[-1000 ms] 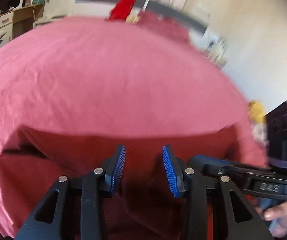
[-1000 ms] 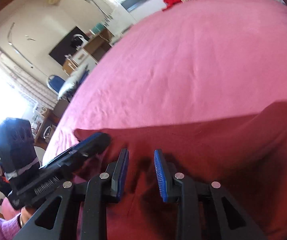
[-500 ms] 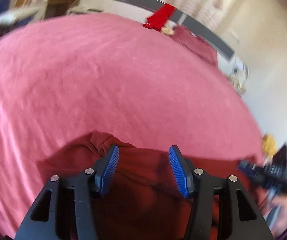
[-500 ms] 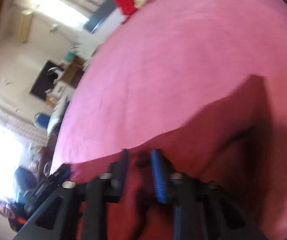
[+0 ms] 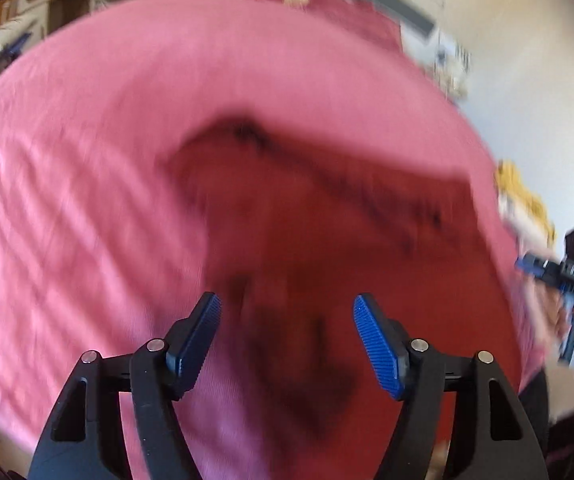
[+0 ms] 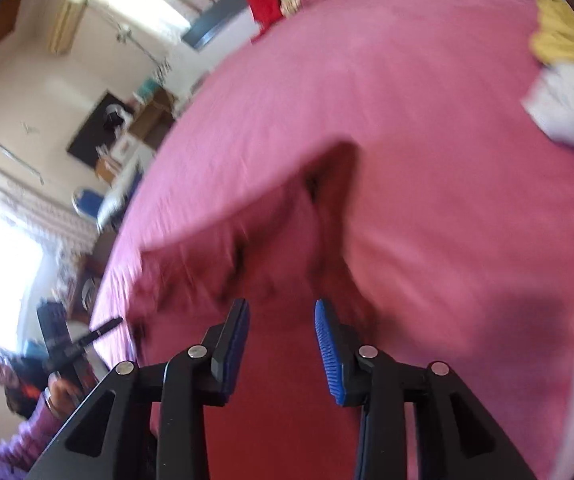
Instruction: Fold clothes
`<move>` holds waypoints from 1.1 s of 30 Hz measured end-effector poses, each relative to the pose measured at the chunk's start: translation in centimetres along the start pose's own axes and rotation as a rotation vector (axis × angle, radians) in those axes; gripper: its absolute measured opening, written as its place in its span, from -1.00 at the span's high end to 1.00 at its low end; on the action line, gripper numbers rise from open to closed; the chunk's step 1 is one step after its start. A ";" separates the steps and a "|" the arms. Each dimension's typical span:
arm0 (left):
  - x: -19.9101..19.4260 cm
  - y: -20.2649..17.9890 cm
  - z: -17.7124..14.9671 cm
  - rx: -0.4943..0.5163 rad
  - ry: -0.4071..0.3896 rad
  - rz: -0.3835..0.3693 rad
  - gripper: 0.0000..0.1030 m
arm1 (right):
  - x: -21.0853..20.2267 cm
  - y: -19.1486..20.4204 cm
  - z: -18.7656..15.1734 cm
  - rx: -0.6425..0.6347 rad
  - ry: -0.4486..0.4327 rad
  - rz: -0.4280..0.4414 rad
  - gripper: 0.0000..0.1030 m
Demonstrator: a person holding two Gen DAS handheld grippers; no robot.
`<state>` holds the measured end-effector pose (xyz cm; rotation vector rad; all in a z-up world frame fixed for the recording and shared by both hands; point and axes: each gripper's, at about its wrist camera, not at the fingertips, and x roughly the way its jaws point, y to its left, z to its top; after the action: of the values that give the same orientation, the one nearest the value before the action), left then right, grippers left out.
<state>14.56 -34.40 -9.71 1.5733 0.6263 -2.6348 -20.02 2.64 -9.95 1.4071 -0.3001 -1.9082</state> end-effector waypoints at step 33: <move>1.0 0.1 -8.6 0.102 0.375 -0.280 -0.74 | -0.4 -6.3 -14.2 -0.106 0.469 0.153 0.17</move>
<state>21.34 -31.37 -14.20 2.1880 0.7883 -2.6063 -9.77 10.57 -18.56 1.6553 -0.0743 -1.3997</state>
